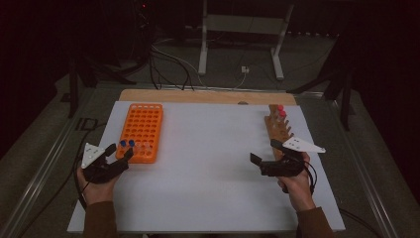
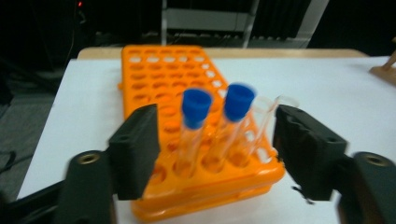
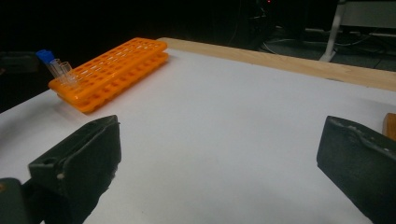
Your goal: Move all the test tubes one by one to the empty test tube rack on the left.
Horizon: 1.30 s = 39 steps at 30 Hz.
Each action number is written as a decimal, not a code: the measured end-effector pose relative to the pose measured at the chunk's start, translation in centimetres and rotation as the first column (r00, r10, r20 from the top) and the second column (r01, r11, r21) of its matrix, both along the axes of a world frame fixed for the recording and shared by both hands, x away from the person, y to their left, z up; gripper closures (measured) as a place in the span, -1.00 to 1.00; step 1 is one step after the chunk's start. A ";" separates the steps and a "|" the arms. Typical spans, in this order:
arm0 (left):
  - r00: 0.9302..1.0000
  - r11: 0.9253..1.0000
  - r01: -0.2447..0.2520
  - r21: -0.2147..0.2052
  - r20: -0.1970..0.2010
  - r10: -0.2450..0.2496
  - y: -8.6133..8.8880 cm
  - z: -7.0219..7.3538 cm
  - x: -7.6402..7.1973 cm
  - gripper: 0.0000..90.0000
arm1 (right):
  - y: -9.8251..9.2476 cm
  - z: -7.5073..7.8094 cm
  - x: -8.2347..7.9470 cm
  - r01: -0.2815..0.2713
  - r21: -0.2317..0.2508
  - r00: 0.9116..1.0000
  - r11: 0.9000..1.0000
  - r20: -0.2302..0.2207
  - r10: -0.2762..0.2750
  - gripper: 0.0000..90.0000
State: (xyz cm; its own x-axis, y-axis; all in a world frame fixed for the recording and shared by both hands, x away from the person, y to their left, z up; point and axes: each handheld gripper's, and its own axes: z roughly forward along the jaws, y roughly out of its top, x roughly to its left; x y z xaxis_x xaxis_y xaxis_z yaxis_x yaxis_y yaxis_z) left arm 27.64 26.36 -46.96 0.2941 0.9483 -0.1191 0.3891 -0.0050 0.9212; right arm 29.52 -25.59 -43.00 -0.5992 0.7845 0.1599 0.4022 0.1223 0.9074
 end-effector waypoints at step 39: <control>0.980 0.981 0.191 0.017 0.057 -0.192 -6.3 2.3 -0.1 -0.99 | -6.6 -0.2 11.8 0.323 -0.185 0.942 0.928 -0.030 -0.333 -0.08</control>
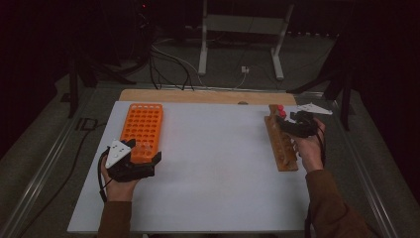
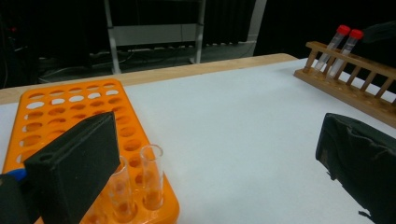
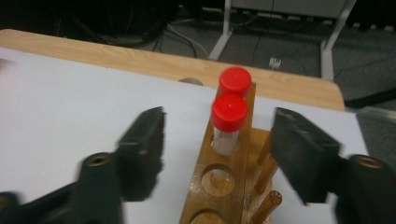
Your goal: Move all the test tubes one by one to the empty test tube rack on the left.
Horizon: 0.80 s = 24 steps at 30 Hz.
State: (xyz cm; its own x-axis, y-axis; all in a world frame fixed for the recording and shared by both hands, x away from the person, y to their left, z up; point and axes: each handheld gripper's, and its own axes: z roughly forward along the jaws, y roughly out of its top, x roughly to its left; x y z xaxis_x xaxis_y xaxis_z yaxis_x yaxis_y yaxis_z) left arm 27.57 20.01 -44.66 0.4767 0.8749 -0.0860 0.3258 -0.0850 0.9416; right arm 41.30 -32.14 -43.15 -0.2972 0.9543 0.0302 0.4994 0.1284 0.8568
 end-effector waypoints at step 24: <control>1.000 0.999 0.029 0.015 -0.003 -0.029 -0.5 0.0 0.0 -0.99 | 0.4 -1.4 2.1 0.006 -0.098 0.999 0.995 -0.036 -0.009 0.66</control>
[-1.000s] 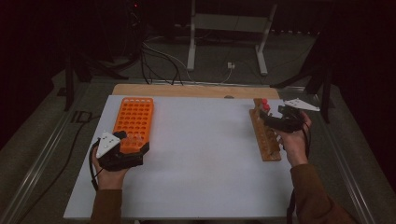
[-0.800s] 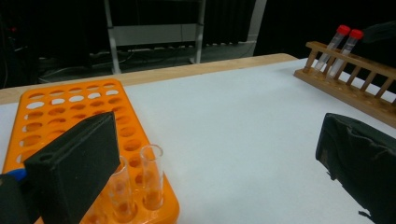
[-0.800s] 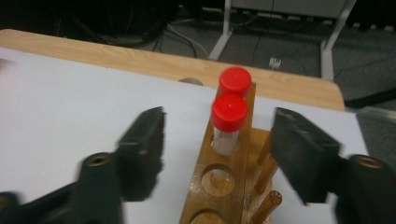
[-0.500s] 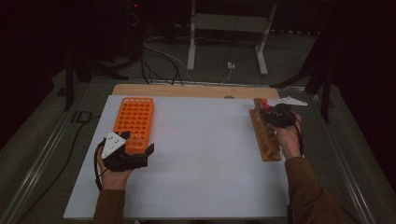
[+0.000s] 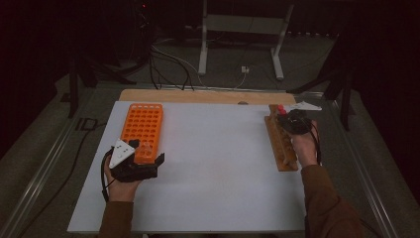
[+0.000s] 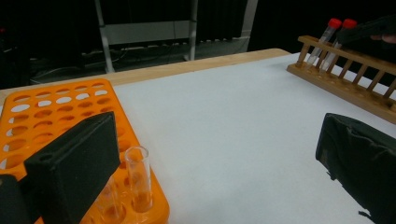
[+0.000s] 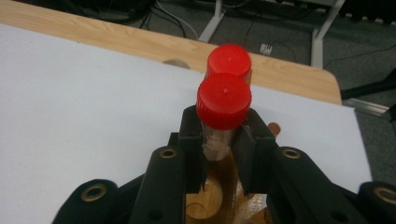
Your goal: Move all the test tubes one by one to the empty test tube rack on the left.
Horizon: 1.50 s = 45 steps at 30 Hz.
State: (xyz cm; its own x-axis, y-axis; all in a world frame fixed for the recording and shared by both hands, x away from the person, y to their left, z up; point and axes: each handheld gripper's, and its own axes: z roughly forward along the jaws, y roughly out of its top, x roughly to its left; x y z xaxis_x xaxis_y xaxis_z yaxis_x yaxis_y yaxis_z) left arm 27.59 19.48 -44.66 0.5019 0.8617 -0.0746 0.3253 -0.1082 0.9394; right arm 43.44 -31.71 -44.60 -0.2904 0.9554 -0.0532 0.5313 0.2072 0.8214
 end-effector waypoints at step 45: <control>0.985 0.985 0.157 0.066 0.065 -0.161 -8.6 2.2 0.6 -0.93 | 11.1 4.7 -10.1 -0.461 0.075 0.883 0.884 0.139 0.448 0.65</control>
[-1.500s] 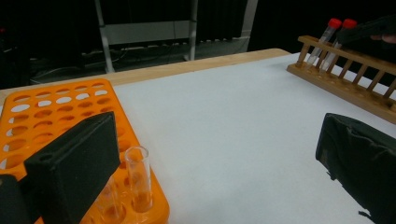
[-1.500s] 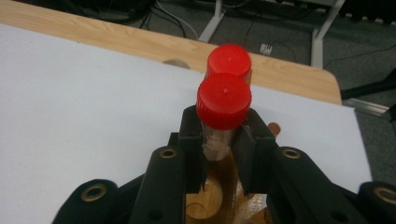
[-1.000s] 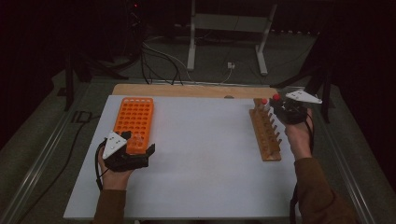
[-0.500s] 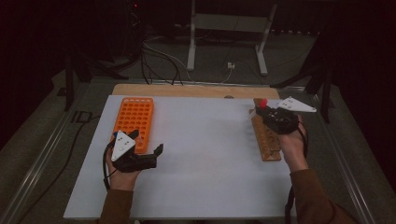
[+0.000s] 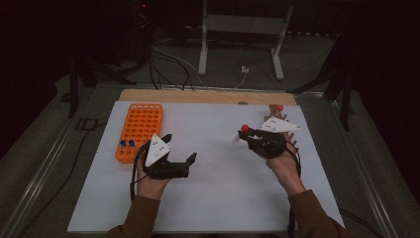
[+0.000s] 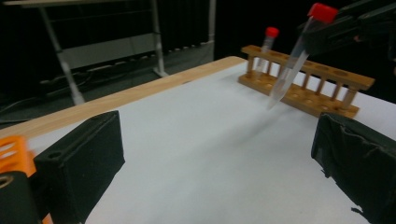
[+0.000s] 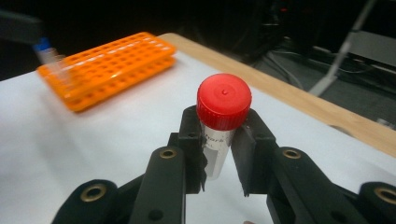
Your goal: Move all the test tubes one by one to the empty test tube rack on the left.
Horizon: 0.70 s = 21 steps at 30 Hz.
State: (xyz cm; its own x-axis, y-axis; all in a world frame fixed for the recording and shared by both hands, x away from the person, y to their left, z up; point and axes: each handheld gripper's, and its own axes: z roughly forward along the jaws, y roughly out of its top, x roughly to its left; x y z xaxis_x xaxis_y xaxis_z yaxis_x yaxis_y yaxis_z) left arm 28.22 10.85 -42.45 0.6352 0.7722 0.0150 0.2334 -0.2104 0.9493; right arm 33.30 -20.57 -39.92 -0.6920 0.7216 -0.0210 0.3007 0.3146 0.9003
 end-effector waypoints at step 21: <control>0.981 0.973 0.187 0.136 -0.077 -0.177 -5.4 -1.6 0.4 -0.05 | 6.0 -1.1 -2.5 -0.233 0.035 0.967 0.972 -0.096 0.235 0.65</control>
State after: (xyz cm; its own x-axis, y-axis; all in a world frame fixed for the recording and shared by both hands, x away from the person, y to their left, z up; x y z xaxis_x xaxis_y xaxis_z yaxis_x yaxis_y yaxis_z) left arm 28.64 5.49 -44.04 0.7681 0.6364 0.0704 0.2384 -0.3863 0.8911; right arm 30.79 -14.53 -41.02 -0.8396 0.5387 0.0703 0.3085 0.3662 0.8779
